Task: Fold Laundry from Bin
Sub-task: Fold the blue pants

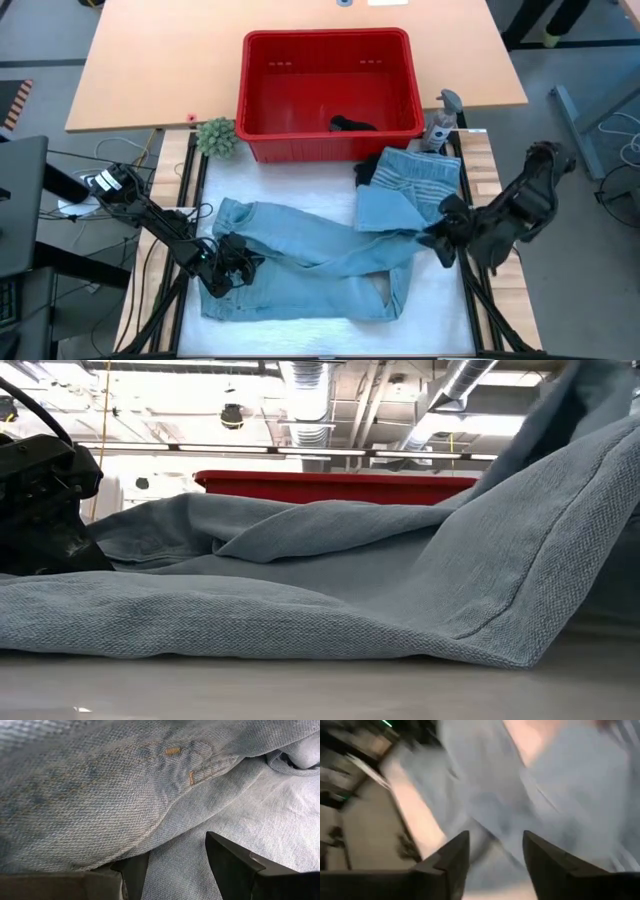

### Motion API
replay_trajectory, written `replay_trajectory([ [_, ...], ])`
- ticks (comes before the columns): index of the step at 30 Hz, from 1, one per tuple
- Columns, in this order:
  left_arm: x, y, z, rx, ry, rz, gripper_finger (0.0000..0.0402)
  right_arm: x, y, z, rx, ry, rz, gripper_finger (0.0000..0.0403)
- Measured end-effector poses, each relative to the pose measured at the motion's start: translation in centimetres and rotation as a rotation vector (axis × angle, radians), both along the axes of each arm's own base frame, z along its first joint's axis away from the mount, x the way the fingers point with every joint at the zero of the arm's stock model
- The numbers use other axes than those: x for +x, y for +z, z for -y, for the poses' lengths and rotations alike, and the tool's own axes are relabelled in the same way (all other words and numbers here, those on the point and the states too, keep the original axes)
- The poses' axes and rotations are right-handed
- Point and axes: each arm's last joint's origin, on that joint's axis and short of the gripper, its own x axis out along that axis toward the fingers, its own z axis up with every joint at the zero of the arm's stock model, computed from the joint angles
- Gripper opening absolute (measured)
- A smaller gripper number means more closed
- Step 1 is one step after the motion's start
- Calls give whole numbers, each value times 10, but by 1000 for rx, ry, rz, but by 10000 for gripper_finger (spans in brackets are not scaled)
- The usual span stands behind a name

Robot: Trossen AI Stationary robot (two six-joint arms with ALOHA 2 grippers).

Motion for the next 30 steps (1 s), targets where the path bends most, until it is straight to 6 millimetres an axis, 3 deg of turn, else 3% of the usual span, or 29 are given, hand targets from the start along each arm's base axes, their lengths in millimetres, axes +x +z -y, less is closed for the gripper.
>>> replay_trajectory([
  [4, 0, 0, 0, 1, 0, -1, 189, 16, 13, 7, -121, 28, 118, 238],
  [9, 0, 0, 0, 1, 0, -1, 189, 68, 3, 14, -305, 242, 46, 236],
  [15, 0, 0, 0, -3, 5, 0, 189, 125, -32, 33, -412, 506, -148, 233],
  [20, 0, 0, 0, -3, 5, 1, 189, 160, -75, 29, -364, 758, -293, 233],
  [24, 0, 0, 0, -2, 7, 3, 189, 176, -102, 25, -394, 834, -405, 233],
  [30, 0, 0, 0, 0, 11, 9, 189, 183, -133, 26, -475, 798, -621, 233],
])
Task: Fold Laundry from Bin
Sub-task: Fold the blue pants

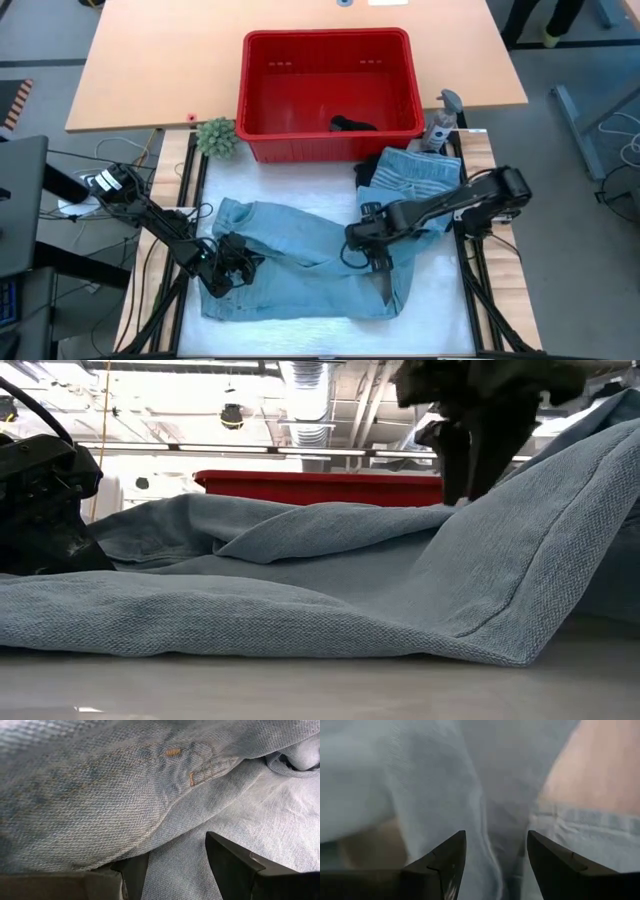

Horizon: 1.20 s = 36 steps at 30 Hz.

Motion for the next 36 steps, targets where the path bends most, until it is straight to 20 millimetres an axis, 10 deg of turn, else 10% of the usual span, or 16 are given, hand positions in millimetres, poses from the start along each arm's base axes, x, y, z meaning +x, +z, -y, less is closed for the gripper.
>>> replay_trajectory([
  [26, 0, 0, -1, 29, 19, 21, 189, -10, -14, 8, -223, -85, -85, 224],
  [36, 0, 0, -1, 31, 19, 23, 189, -19, -17, 20, -299, -160, -168, 29],
])
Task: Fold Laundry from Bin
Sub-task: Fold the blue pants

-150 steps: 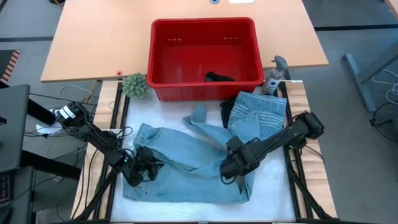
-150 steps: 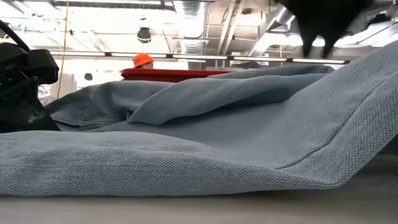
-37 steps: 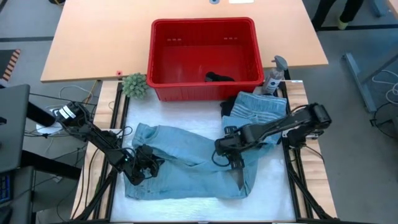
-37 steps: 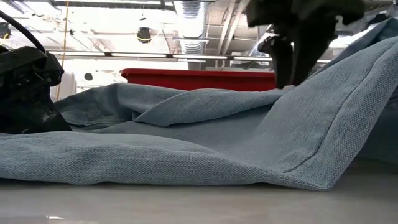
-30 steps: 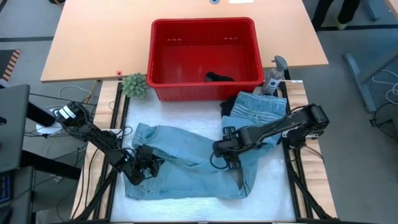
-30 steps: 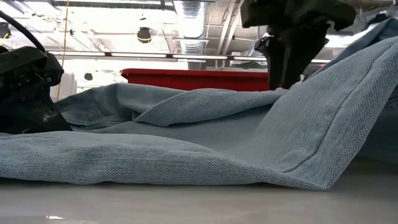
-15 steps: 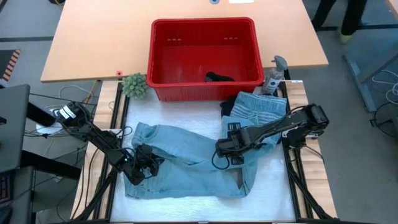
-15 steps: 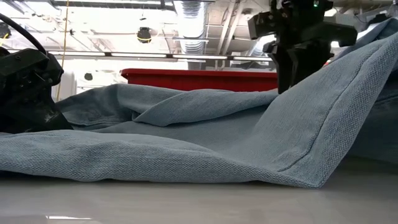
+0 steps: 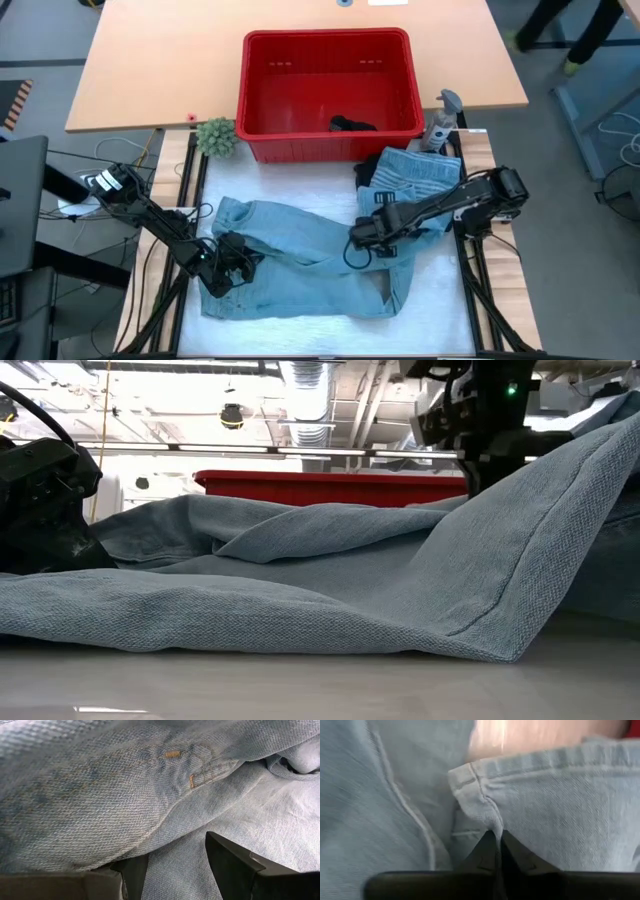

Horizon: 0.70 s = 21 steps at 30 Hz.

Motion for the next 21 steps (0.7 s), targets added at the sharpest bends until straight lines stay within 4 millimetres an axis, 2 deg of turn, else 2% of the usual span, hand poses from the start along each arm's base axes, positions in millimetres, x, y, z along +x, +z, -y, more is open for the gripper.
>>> replay_trajectory([
  [4, 0, 0, 0, 1, -1, 0, 189, 0, 5, 1, -4, -6, -12, 27],
  [7, 0, 0, 0, 5, 3, 6, 189, 6, 26, -4, 6, 14, 41, 27],
  [11, 0, 0, 0, 11, 7, 10, 189, 11, 76, -8, -35, 28, 138, 27],
  [14, 0, 0, 0, 12, 8, 11, 189, 9, 120, -5, -75, -33, 253, 27],
  [17, 0, 0, 0, 9, 8, 10, 189, 0, 163, -2, -100, -129, 399, 27],
  [21, 0, 0, 0, -6, 4, 1, 189, -25, 211, -2, -99, -238, 667, 27],
])
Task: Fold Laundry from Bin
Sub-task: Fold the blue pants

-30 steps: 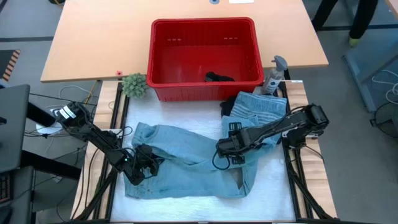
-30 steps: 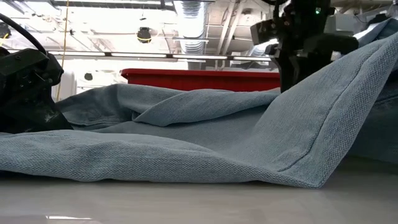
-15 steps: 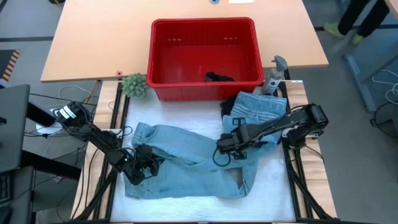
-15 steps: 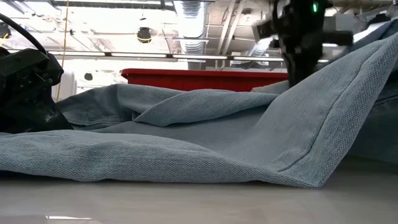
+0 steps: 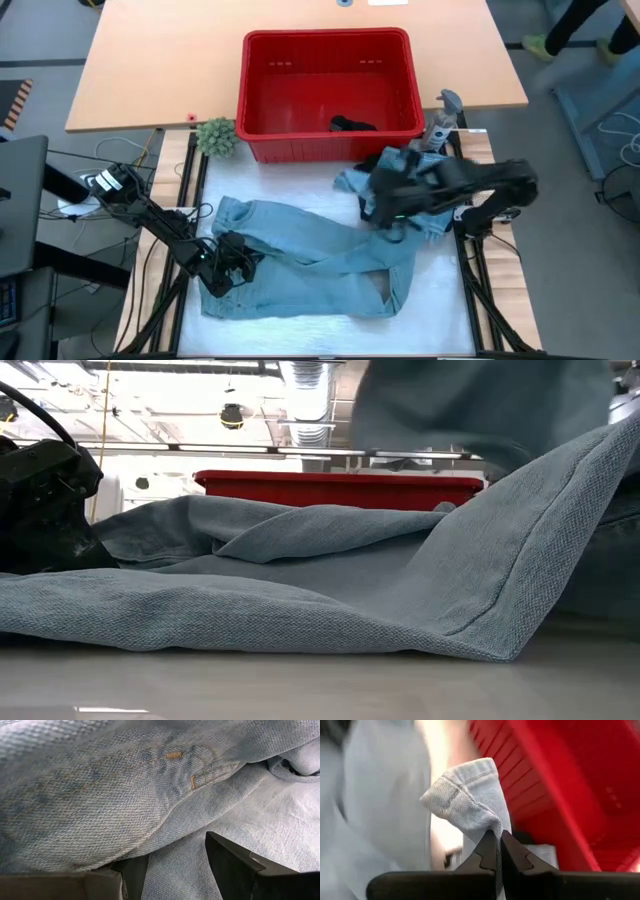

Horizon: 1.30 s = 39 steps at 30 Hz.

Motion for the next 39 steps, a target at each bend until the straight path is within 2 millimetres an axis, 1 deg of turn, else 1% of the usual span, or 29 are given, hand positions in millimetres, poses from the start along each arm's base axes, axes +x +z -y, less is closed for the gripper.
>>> replay_trajectory([
  [1, 0, 0, 0, -4, -3, -3, 189, -9, 10, 0, -4, -31, 73, 27],
  [3, 0, 0, 0, -17, -6, -11, 189, -27, 25, -2, -15, -59, 185, 27],
  [5, 0, 0, 1, -34, -6, -18, 189, -42, 38, -7, -20, -48, 292, 27],
  [7, 0, 0, 1, -49, -3, -21, 189, -58, 50, -16, -22, 39, 346, 27],
  [9, 0, 0, 1, -55, -4, -23, 189, -72, 60, -28, -3, 186, 376, 27],
  [11, 0, -1, 1, -56, -4, -24, 189, -87, 68, -42, 72, 374, 401, 27],
  [14, 0, -1, 1, -57, -3, -24, 189, -109, 79, -65, 260, 670, 437, 27],
  [16, 0, -1, 1, -57, -4, -24, 189, -124, 83, -79, 416, 779, 452, 27],
  [18, 0, -1, 1, -64, -2, -25, 189, -136, 82, -93, 558, 784, 440, 27],
  [20, 0, -1, 1, -67, -3, -26, 189, -146, 76, -107, 662, 733, 407, 27],
  [21, 0, -1, 1, -67, -3, -26, 189, -150, 70, -113, 684, 688, 372, 27],
  [23, 0, -1, 1, -68, -3, -27, 189, -158, 52, -124, 707, 562, 270, 27],
  [26, 0, -1, 2, -72, -4, -29, 189, -168, 21, -141, 756, 327, 95, 27],
  [29, 0, -1, 2, -83, -4, -30, 189, -169, -6, -160, 758, 269, 14, 31],
  [32, 0, -1, 2, -83, -5, -31, 189, -175, -25, -166, 760, 143, -39, 34],
  [34, 0, -1, 2, -83, -6, -32, 189, -175, -40, -170, 760, 61, -78, 36],
  [36, 0, -1, 2, -85, -7, -34, 189, -177, -54, -174, 772, -53, -96, 38],
  [39, -1, -1, 2, -96, -14, -46, 189, -180, -71, -175, 781, -203, -144, 46],
])
